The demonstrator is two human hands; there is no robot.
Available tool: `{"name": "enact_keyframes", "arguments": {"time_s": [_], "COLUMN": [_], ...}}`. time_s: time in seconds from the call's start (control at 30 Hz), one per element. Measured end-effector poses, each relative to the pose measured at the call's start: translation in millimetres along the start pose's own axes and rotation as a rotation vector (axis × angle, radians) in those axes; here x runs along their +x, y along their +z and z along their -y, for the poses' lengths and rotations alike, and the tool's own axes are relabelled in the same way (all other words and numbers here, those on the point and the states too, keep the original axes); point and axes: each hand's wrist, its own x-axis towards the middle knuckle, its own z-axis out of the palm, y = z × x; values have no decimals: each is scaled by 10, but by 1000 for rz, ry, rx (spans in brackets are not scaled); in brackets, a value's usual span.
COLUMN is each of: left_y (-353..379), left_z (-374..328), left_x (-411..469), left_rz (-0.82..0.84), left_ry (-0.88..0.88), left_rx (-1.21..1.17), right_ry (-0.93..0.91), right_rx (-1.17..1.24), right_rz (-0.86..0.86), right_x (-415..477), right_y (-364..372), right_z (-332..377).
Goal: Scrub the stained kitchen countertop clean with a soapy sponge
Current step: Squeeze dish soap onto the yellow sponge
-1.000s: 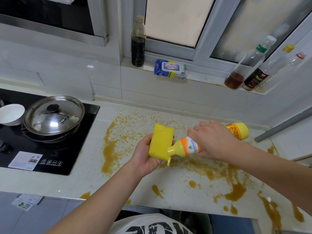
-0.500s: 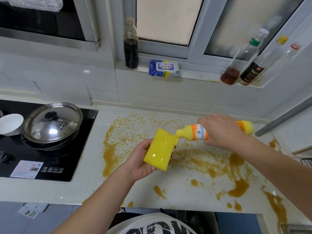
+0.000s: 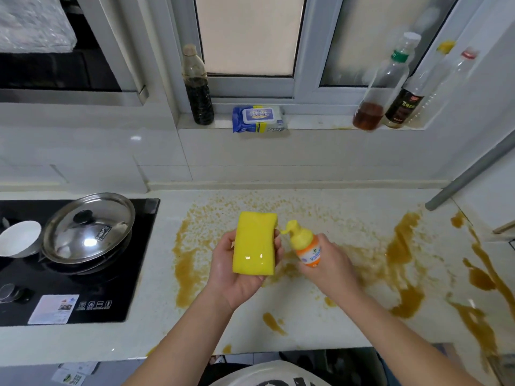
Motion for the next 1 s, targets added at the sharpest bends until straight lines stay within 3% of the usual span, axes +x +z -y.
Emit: {"name": "enact_keyframes", "arguments": {"time_s": [0.13, 0.53, 0.8, 1.0], "left_y": [143, 622, 786, 779], "left_z": [-56, -97, -6, -196], "left_x": [82, 283, 432, 428], "left_rz": [-36, -55, -205, -232], "left_ry": [88, 160, 371, 281], "left_rx": [-29, 161, 427, 323], "right_ry": [52, -123, -99, -21], "right_rx": [165, 46, -25, 264], "right_rz": [30, 39, 25, 129], "right_x": [-162, -227, -139, 16], "right_y": [251, 156, 187, 273], "right_z": [2, 113, 211, 162]}}
